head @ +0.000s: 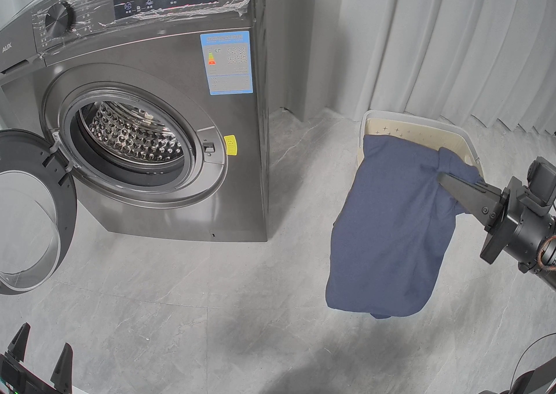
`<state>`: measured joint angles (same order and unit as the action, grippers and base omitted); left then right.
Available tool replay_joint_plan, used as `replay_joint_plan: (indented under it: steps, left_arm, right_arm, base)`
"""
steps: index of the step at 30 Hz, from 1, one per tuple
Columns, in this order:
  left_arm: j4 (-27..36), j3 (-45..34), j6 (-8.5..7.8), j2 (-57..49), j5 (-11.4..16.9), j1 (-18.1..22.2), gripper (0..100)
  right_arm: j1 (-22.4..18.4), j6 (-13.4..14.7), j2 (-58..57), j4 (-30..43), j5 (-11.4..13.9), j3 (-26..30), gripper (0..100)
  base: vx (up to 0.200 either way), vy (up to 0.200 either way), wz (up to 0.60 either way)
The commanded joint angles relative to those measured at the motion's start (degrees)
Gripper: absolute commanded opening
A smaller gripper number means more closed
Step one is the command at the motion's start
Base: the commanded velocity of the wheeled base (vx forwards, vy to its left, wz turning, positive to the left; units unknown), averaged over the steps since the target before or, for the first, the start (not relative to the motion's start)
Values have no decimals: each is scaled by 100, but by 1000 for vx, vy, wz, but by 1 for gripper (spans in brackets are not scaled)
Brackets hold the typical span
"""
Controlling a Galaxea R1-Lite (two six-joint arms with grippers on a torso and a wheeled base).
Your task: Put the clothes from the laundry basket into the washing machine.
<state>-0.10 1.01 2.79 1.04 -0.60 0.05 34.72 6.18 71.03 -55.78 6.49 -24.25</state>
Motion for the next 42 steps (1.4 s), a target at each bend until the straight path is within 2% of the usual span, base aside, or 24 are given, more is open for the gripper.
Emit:
replay_joint_plan:
  steps: [1, 9, 18, 30, 42]
  left_arm:
    - [-8, -101, 2, -86, -2, -5, 100]
    - [1, -101, 2, -86, -2, 4, 100]
    - [1, -101, 2, -86, -2, 4, 100]
    - [-8, -101, 2, -86, -2, 4, 100]
    - [1, -101, 2, -86, -2, 4, 100]
  right_arm:
    - [0, 6, -2, 6, 2, 8, 0]
    - [0, 6, -2, 15, 2, 8, 0]
    - [-18, 6, -2, 6, 2, 34, 0]
    - [-27, 6, -2, 15, 2, 43, 0]
    - [-35, 6, -2, 24, 2, 43, 0]
  base:
    - [0, 200, 0]
    - [0, 200, 0]
    - [0, 0, 0]
    - [-200, 0, 0]
    - [0, 17, 0]
